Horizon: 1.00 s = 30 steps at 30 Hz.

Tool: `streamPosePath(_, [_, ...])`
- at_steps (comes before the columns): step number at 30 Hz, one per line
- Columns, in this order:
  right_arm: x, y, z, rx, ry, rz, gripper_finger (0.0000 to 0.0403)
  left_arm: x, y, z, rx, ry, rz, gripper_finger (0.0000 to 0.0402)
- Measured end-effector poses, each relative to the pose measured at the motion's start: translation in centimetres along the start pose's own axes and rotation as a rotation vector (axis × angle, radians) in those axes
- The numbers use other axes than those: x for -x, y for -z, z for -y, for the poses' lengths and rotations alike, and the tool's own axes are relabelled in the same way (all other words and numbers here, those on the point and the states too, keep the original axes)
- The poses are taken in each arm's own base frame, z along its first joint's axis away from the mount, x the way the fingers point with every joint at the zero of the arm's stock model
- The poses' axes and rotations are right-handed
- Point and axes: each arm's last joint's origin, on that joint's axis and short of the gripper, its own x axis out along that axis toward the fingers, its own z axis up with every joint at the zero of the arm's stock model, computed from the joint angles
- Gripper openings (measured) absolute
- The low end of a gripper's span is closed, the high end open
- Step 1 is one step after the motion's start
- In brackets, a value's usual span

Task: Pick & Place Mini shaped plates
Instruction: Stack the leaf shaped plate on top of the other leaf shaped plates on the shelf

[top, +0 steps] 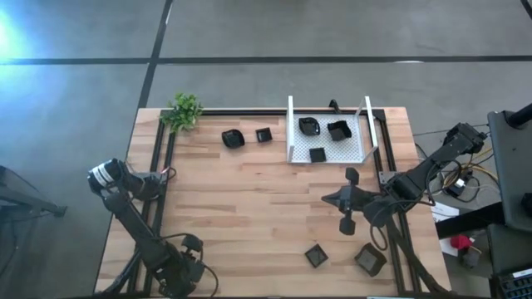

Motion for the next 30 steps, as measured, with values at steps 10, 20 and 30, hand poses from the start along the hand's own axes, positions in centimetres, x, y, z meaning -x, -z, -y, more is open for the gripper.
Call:
streamPosePath(10, [0.0, 0.0, 0.0, 0.0, 0.0, 0.0, 0.0008, -1.0, 0.4, -0.4, 0.024, 0.007, 0.004, 0.0076])
streamPosePath(20, [0.0, 0.0, 0.0, 0.0, 0.0, 0.001, 0.0008, -1.1, 0.7, -0.4, 0.024, 0.05, -0.034, 0.0019])
streamPosePath(30, [0.0, 0.0, 0.0, 0.001, 0.009, 0.007, 0.0008, 0.6, -0.1, -0.5, 0.055, 0.028, 0.054, 0.0])
